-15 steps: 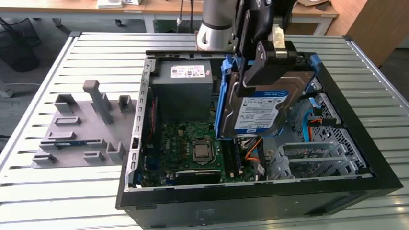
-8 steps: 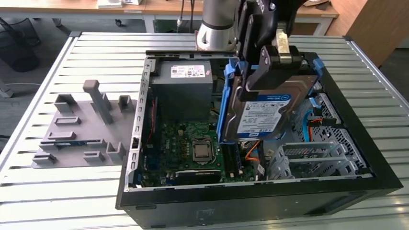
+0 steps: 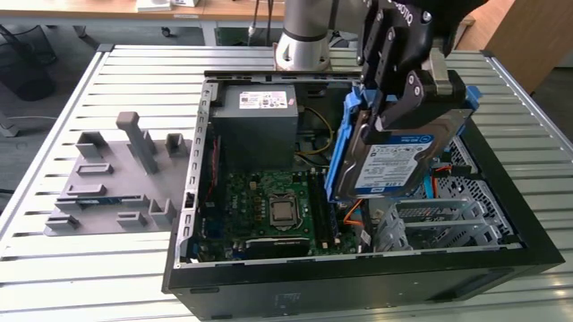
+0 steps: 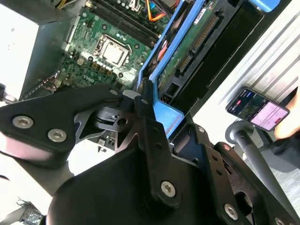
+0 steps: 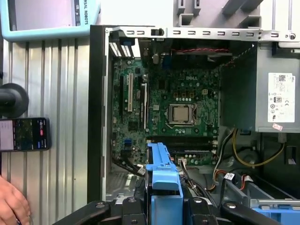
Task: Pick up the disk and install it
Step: 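Insert the disk into the insertion slot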
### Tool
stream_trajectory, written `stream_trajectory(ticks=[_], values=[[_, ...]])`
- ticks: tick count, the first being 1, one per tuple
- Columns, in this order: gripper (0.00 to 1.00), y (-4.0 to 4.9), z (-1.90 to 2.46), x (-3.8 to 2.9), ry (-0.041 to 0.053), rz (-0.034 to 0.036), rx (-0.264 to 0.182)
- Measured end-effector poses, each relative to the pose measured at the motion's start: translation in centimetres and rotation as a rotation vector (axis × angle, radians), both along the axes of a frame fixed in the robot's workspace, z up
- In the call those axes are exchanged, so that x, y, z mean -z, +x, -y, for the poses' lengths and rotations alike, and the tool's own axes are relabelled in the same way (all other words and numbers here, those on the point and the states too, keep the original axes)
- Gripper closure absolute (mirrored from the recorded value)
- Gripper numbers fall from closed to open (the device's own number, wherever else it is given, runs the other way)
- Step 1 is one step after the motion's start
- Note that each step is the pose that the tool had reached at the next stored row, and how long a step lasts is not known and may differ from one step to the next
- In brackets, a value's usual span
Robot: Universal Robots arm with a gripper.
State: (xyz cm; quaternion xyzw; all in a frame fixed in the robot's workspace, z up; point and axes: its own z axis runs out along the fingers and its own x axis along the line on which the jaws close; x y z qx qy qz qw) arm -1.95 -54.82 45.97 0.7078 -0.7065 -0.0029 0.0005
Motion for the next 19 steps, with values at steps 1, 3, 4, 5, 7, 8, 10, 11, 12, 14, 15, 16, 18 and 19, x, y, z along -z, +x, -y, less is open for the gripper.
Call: stream_trajectory(ticks=[1, 3, 4, 5, 7, 8, 10, 11, 12, 14, 15, 16, 18, 19], values=[[0.64, 0.16, 0.13, 0.07, 0.0002, 0.0000, 0.000], [0.64, 0.43, 0.41, 0.21, 0.0002, 0.0000, 0.000], [0.64, 0.55, 0.55, 0.28, 0.0002, 0.0000, 0.000], [0.64, 0.63, 0.69, 0.33, 0.0003, 0.0001, 0.000], [0.64, 0.73, 0.92, 0.42, 0.0004, 0.0001, 0.000], [0.64, 0.79, 1.01, 0.45, 0.0004, 0.0001, 0.000], [0.64, 1.24, 1.05, 0.49, 0.0003, 0.0001, 0.000], [0.64, 1.52, 1.05, 0.51, 0.0002, 0.0000, 0.000], [0.64, 1.79, 1.05, 0.53, 0.0002, 0.0000, 0.000], [0.64, 2.41, 1.06, 0.58, 0.0003, 0.0000, 0.000], [0.64, 3.44, 1.06, 0.67, 0.0003, 0.0000, 0.000], [0.64, 3.65, 1.06, 0.69, 0.0004, -0.0001, 0.000], [0.64, 5.38, 1.06, 0.82, 0.0003, -0.0003, 0.000], [0.64, 5.55, 1.06, 0.82, 0.0003, -0.0006, 0.000]])
